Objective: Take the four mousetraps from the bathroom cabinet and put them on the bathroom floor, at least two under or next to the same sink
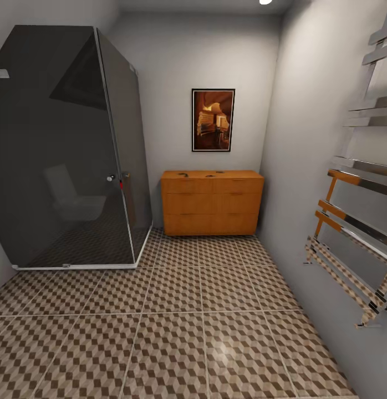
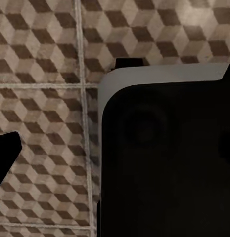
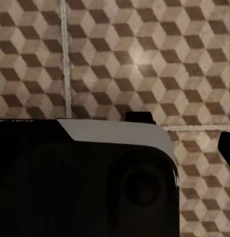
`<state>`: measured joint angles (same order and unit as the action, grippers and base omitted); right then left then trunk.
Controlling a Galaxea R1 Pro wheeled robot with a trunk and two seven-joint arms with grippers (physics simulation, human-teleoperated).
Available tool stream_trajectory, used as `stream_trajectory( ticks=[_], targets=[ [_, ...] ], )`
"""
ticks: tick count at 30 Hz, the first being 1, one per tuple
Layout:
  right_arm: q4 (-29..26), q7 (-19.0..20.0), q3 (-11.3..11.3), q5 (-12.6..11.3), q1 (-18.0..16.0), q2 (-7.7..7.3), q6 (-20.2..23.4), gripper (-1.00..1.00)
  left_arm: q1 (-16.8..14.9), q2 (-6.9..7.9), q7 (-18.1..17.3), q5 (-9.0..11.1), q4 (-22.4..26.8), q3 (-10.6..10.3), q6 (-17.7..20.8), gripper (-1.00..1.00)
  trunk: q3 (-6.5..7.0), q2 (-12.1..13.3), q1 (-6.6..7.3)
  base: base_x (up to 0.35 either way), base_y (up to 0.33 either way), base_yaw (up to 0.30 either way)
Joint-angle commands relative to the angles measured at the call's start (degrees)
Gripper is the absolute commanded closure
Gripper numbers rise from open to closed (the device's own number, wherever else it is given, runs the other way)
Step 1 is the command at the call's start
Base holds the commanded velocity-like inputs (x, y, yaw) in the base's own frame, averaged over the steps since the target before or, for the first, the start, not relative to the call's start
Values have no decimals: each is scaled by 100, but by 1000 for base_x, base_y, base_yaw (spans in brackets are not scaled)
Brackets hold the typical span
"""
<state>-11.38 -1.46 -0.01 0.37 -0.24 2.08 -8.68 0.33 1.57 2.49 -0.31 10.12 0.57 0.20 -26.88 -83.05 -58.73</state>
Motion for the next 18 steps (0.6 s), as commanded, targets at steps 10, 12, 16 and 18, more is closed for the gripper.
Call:
stream_trajectory(
  ticks=[10,12,16,18],
  targets=[
    [-3321,-58,19,-2,-2,-55,-24,-100,2,31,509,14,2625,-6,-48,-100,-5,-2,0,0,0,0],
    [-3342,-53,31,-3,-2,-55,-69,-100,2,54,524,14,2488,-5,-108,-100,-5,-2,0,0,0,0],
    [-3353,-49,50,-4,-2,-40,-250,-100,2,84,542,30,2142,-10,-638,-100,-5,-2,0,0,0,0],
    [-3332,-48,56,-3,-2,-34,-317,-100,2,91,552,39,1922,-14,-1099,-100,-5,-2,0,0,0,0]
  ],
)
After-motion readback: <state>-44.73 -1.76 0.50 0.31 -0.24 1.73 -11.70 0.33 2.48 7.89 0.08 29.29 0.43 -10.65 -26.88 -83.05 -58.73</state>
